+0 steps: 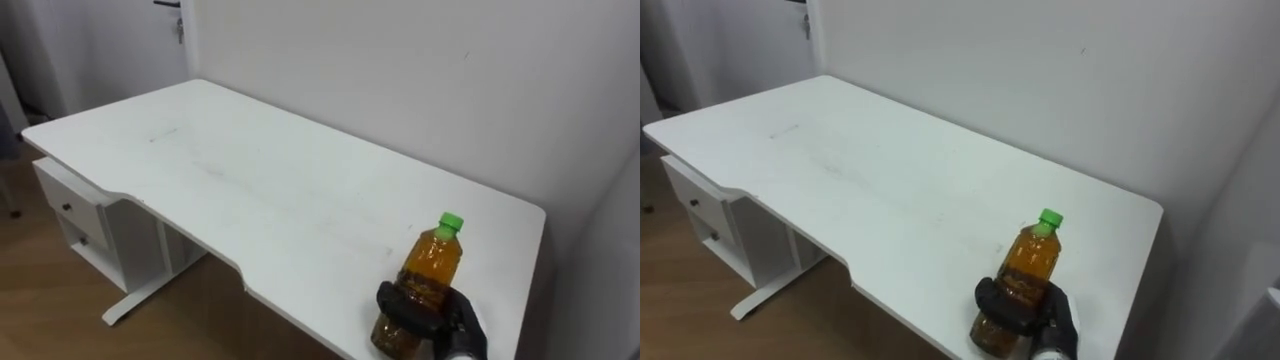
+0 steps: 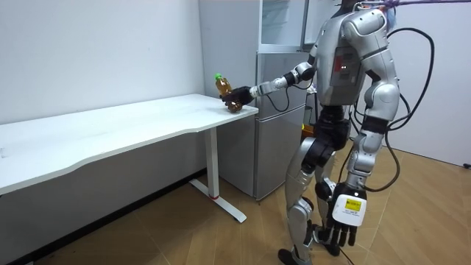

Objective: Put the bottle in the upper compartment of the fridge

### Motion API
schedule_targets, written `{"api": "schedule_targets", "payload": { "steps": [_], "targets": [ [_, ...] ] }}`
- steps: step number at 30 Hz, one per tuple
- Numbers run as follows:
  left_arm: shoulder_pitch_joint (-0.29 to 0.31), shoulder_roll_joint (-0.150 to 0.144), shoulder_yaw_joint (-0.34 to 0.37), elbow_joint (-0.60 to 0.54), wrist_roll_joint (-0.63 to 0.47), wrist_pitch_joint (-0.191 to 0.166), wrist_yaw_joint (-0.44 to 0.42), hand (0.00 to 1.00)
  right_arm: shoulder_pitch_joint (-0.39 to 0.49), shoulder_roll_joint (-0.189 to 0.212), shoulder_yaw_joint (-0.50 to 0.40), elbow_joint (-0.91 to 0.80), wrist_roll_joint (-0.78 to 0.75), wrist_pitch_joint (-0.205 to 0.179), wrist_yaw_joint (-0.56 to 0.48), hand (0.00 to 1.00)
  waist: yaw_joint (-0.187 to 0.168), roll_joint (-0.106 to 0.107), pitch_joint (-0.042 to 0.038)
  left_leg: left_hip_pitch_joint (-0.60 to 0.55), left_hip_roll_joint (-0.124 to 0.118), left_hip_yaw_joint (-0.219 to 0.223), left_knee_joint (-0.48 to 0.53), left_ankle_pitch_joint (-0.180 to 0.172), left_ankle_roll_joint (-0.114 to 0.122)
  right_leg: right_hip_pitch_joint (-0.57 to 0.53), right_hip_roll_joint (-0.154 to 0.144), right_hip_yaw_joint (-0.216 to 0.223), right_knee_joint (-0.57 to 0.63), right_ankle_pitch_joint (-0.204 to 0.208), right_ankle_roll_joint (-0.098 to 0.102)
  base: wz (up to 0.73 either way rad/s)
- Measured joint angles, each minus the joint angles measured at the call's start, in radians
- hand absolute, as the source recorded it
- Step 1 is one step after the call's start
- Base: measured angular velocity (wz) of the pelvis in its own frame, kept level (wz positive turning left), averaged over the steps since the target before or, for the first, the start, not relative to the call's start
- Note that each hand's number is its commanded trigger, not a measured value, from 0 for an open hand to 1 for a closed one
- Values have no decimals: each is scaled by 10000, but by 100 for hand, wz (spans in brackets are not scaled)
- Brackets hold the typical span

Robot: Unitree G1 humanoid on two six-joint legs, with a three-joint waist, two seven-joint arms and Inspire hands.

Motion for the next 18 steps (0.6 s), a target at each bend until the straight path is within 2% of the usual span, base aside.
{"api": "schedule_targets", "payload": {
  "steps": [4, 10, 13, 15, 16, 18],
  "targets": [
    [11, -12, 67, -3, -11, 2, -68, 0, -1, -4, -41, -219, 15, 370, 412, 100, -77, -33, -23, 8, 13, 3, -24, 0, 0, -14, 2, 6, 9, 0, 0, -1],
    [-20, -56, 86, 15, -32, -11, -106, 0, 11, -139, -35, -1207, 24, 819, 1088, 100, -265, -24, -15, -16, 102, 297, -7, 4, 4, -228, -9, 352, 78, 19, -32, -14],
    [-116, -76, 238, 48, -14, -63, -252, 0, 52, -486, -35, -2472, 11, 861, 1398, 100, -435, -87, -35, 35, 132, 476, -58, 5, 7, -331, -15, 620, 96, 20, -32, -23],
    [-178, -79, 522, 288, -21, -98, -251, 0, 121, -716, -35, -3511, -23, 862, 1790, 100, -473, -163, -57, 317, 223, 859, -208, 5, 7, -333, -26, 929, 183, 20, -33, -43],
    [-193, -79, 633, 341, -20, -103, -243, 0, 141, -789, -36, -3779, -23, 881, 1853, 100, -547, -202, -83, 351, 228, 902, -229, 5, 7, -335, -23, 1031, 186, 20, -32, -30],
    [-203, -78, 765, 413, -24, -122, -247, 0, 141, -1249, -36, -4895, -33, 966, 2120, 100, -688, -286, -102, 544, 279, 1170, -334, 5, 7, -310, -13, 1313, 192, 20, -33, -30]
  ]
}}
